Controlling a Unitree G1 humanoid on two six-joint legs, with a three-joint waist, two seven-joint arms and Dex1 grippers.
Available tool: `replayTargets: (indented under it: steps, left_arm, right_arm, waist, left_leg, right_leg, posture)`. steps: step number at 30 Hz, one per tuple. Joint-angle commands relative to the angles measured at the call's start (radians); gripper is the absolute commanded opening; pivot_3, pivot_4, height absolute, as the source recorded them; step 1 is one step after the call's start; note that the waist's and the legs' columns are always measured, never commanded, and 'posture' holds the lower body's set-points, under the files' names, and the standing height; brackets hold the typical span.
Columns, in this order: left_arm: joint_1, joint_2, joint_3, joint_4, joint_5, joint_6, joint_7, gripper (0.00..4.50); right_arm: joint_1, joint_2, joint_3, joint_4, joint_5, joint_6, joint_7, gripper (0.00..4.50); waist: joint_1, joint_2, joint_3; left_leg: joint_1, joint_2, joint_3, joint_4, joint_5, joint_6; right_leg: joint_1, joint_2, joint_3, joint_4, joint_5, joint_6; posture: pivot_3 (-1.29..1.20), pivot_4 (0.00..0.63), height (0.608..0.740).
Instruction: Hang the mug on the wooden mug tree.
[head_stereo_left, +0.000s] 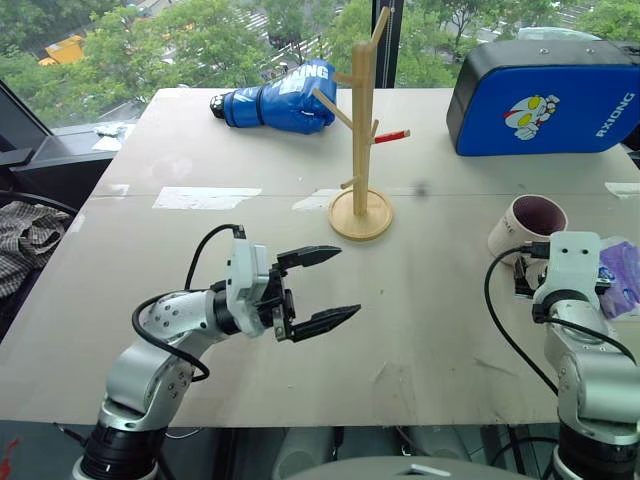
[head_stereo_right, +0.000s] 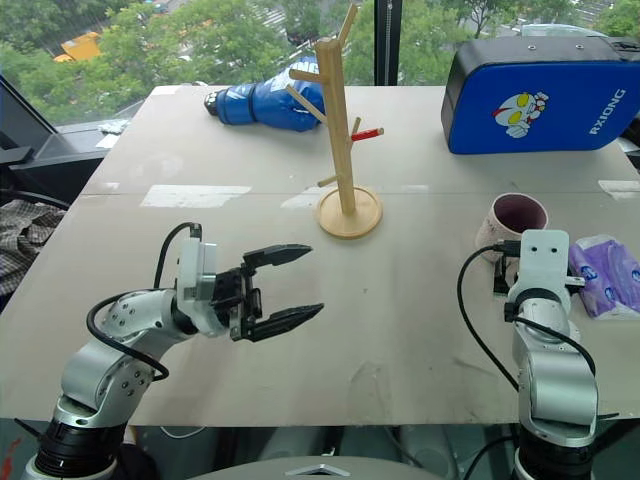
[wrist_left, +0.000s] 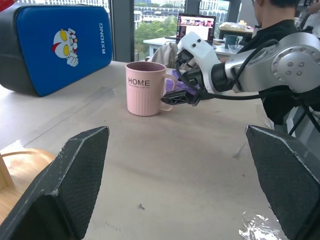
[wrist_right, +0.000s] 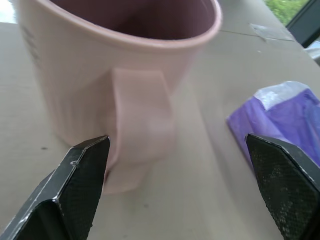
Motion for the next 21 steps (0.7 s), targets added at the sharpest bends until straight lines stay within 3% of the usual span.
replayTargets:
  steps: [1,6,15,21]
  left_arm:
    - [0.006,0.012,0.021,-0.077,-0.011,0.009,0.031,4.50]
    - [0.006,0.012,0.008,-0.149,-0.021,0.050,0.091,4.50]
    - [-0.001,0.000,-0.003,-0.206,-0.018,0.097,0.173,4.50]
    - [0.008,-0.057,0.019,-0.165,-0.013,0.066,0.211,4.50]
  right_arm:
    - [-0.001,-0.014,-0.014,0.011,-0.040,-0.044,-0.014,2.56]
    - [-0.015,0.000,-0.046,0.105,-0.037,-0.145,-0.012,0.13]
    - [-0.022,-0.039,-0.091,0.214,0.001,-0.370,0.062,0.05]
    - [-0.043,-0.089,-0.137,0.273,0.125,-0.660,0.226,0.05]
  waist:
    - [0.000,0.000,0.000]
    - [0.000,0.000,0.000]
    - [0.000,0.000,0.000]
    - [-0.003,0.001,0.000]
  left_leg:
    - [0.000,0.000,0.000,0.000,0.000,0.000]
    - [0.000,0.000,0.000,0.000,0.000,0.000]
    - [0.001,0.000,0.001,0.000,0.000,0.000]
    - [0.001,0.001,0.002,0.000,0.000,0.000]
  right_leg:
    - [0.000,0.000,0.000,0.000,0.000,0.000]
    - [0.000,0.000,0.000,0.000,0.000,0.000]
    - [0.000,0.001,0.001,0.000,0.000,0.000]
    - [0.000,0.001,0.002,0.000,0.000,0.000]
  posture:
    - [0.00,0.150,0.740]
    - [0.00,0.150,0.740]
    - [0.00,0.150,0.740]
    - [0.00,0.150,0.740]
